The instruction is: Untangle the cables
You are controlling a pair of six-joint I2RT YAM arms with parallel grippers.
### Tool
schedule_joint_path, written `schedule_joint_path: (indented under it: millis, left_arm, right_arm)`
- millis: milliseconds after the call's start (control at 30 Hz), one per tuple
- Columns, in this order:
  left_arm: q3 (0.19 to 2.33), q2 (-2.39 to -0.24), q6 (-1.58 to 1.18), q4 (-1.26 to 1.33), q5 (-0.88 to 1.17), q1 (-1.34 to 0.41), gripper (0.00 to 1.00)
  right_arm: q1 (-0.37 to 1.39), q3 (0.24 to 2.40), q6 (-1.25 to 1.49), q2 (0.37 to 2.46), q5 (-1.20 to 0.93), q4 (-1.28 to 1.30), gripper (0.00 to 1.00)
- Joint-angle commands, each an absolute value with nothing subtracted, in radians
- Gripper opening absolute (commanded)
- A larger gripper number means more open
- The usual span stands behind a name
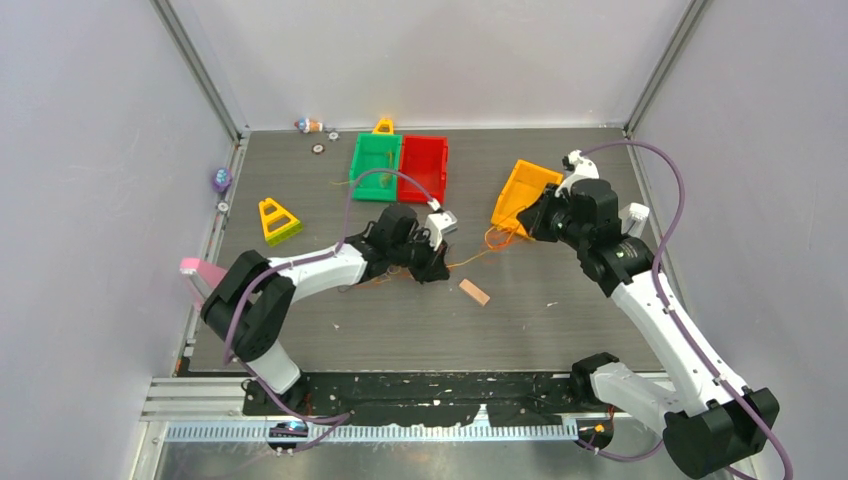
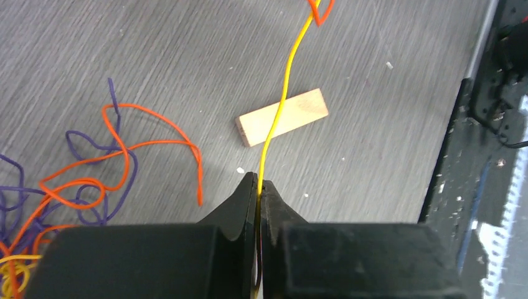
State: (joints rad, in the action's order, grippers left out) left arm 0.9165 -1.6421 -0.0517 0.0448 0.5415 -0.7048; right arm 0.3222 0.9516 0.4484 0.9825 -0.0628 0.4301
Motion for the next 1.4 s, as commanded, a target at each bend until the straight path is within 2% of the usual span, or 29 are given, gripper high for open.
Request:
schedule_joint_path:
  millis: [0, 100, 233, 367, 467, 667, 900, 1167, 1300, 1367]
  left_arm:
    - [0.947, -1.604, -0.027, 0.019, 0.461, -0.695, 0.00]
    - [0.851, -1.555, -0.161, 0.141, 0.458, -0.601, 0.00]
    - [0.708, -1.512, -0.379, 0.336, 0.477, -0.386, 0.00]
    - [0.647, -1.477, -0.453, 0.292, 0.338, -0.270, 0.00]
    - [0.618, -1.438, -0.464, 0.287, 0.260, -0.261, 0.00]
    - [0.600, -1.391, -0.469, 0.241, 0.153, -0.257, 0.00]
    - [0.559, -1.330, -0.544, 0.178, -0.066, -0.222, 0.00]
    - [0.546, -1.260, -0.662, 0.060, -0.315, -0.220, 0.00]
    - [0.533, -1.244, -0.674, 0.070, -0.329, -0.220, 0.00]
    - [0.533, -1.246, -0.669, 0.078, -0.313, -0.220, 0.00]
  right_arm:
    - [0.319, 1.005, 0.451, 0.979, 0.009, 0.450, 0.05]
    - [0.319, 1.024, 0.458, 0.967, 0.174, 0.503, 0.05]
    - [0.307, 1.029, 0.494, 0.930, 0.447, 0.619, 0.05]
    - [0.274, 1.016, 0.547, 0.882, 0.631, 0.684, 0.05]
    - [0.256, 0.992, 0.574, 0.827, 0.711, 0.692, 0.05]
    - [0.244, 0.989, 0.511, 0.797, 0.659, 0.618, 0.05]
    - [0.235, 1.138, 0.453, 0.824, 0.775, 0.644, 0.05]
    - [0.227, 1.207, 0.508, 0.812, 0.969, 0.733, 0.05]
    - [0.226, 1.189, 0.460, 0.794, 0.907, 0.670, 0.05]
    - [0.226, 1.170, 0.410, 0.793, 0.773, 0.619, 0.05]
